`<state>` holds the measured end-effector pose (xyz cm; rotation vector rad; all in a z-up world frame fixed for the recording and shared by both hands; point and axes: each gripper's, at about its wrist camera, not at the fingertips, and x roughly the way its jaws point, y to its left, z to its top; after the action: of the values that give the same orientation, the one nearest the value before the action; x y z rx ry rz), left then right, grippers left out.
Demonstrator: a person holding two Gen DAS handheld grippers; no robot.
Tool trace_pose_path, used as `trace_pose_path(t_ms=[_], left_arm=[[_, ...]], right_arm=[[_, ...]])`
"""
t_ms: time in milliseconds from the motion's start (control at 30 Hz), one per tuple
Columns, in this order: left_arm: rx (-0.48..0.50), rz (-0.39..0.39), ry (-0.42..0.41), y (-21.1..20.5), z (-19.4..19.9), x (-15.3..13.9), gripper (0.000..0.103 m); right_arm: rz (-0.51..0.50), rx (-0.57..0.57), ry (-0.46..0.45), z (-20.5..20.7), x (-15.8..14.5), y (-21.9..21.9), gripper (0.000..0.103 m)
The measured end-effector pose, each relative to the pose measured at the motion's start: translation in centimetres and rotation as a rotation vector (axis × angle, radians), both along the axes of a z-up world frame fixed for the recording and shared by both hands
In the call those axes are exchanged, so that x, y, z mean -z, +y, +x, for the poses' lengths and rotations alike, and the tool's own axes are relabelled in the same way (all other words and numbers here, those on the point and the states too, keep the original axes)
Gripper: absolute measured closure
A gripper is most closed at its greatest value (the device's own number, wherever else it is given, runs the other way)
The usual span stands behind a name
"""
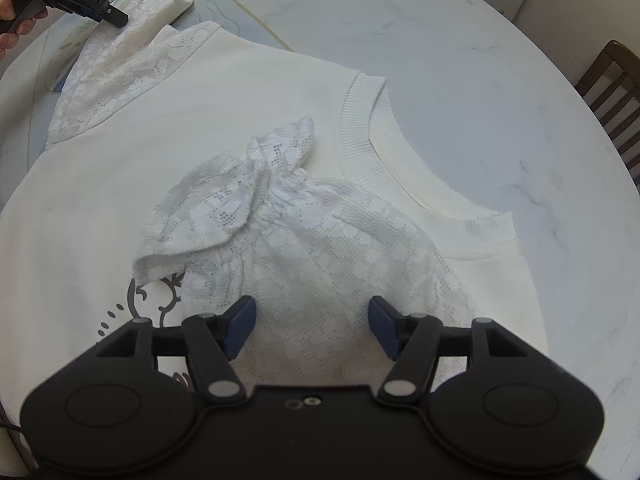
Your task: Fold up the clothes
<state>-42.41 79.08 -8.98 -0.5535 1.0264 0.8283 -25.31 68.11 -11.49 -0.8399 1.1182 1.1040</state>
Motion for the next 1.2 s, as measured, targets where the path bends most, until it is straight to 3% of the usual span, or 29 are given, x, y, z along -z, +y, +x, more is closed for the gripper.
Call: trace_pose_path(t_ms=[133,433,633,900,1067,1200], left_arm=[[0.067,0.055,-0.028,-2.0,1.0,-2.2,0.092],[0.243,0.136,-0.216,-9.3,3.7,-9.5,0.093],[0.378,0.135,-0.304,-14.6,6.6,-11.3,0.093],[0.623,0.082,-0.372,-22.0,10.7,-9.5,0.093],[0.811,0.095,-0.308,-25.4,11.2,-6.6,0.093],[0.915,0.091,-0.209,-27.3,10.8,-3.5,0.093]], right_arm=[[0.01,0.002,-0.002,0.0,0.0,-0.1,0.0],[0.036,0.003,-0.003,0.1,0.1,-0.5,0.0],[0.062,0.01,-0.008,-0.1,0.0,-1.0,0.0],[0.086,0.012,-0.012,-0.2,-0.1,-1.3,0.0],[0.111,0.009,-0.016,-0.3,-0.1,-1.7,0.0],[0.106,0.013,-0.019,-0.2,-0.4,-2.2,0.0]])
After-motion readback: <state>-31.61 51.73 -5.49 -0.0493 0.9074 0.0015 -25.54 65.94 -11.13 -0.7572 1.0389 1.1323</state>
